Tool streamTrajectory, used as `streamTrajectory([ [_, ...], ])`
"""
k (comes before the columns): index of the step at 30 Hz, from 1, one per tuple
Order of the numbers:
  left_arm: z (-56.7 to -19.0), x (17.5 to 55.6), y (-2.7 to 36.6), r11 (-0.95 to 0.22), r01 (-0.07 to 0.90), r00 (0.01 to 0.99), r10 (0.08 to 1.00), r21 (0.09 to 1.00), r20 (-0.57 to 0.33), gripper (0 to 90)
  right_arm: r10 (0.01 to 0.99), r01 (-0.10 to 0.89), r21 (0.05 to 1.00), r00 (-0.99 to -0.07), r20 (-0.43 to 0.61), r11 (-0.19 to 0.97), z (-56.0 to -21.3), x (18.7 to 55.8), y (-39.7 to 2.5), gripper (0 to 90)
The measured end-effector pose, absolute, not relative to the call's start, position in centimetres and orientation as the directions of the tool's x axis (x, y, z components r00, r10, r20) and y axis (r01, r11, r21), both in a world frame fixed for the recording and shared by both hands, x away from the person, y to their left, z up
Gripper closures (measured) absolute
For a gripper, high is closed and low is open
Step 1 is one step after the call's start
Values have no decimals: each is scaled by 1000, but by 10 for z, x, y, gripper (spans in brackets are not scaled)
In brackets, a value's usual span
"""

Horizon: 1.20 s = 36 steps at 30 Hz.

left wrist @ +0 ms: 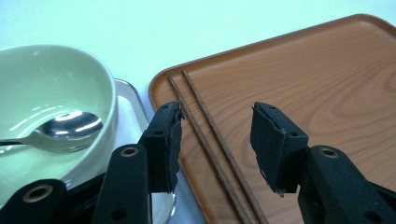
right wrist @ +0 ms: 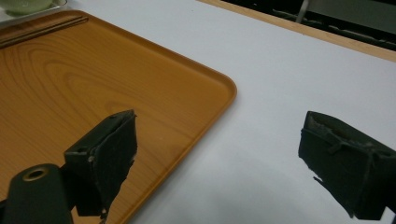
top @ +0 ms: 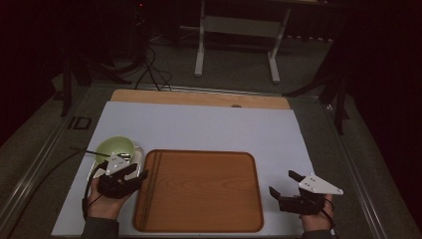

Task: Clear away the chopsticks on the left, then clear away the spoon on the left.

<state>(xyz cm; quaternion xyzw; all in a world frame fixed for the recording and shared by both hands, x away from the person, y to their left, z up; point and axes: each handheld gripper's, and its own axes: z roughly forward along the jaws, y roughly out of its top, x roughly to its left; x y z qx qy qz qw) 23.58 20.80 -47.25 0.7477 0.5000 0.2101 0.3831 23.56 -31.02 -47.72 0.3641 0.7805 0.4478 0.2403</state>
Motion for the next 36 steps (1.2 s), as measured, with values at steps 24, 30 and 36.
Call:
streamTrajectory([
  [24,-458,232,253,-113,558,326,941,822,-92,502,784,354,873,-619,-51,336,-477,236,-310,109],
  [30,-457,231,261,-93,571,295,950,816,-99,496,786,354,874,-616,-49,332,-477,236,-311,109],
  [36,-455,230,272,-70,571,265,959,818,-103,490,786,352,875,-616,-51,333,-477,235,-311,109],
])
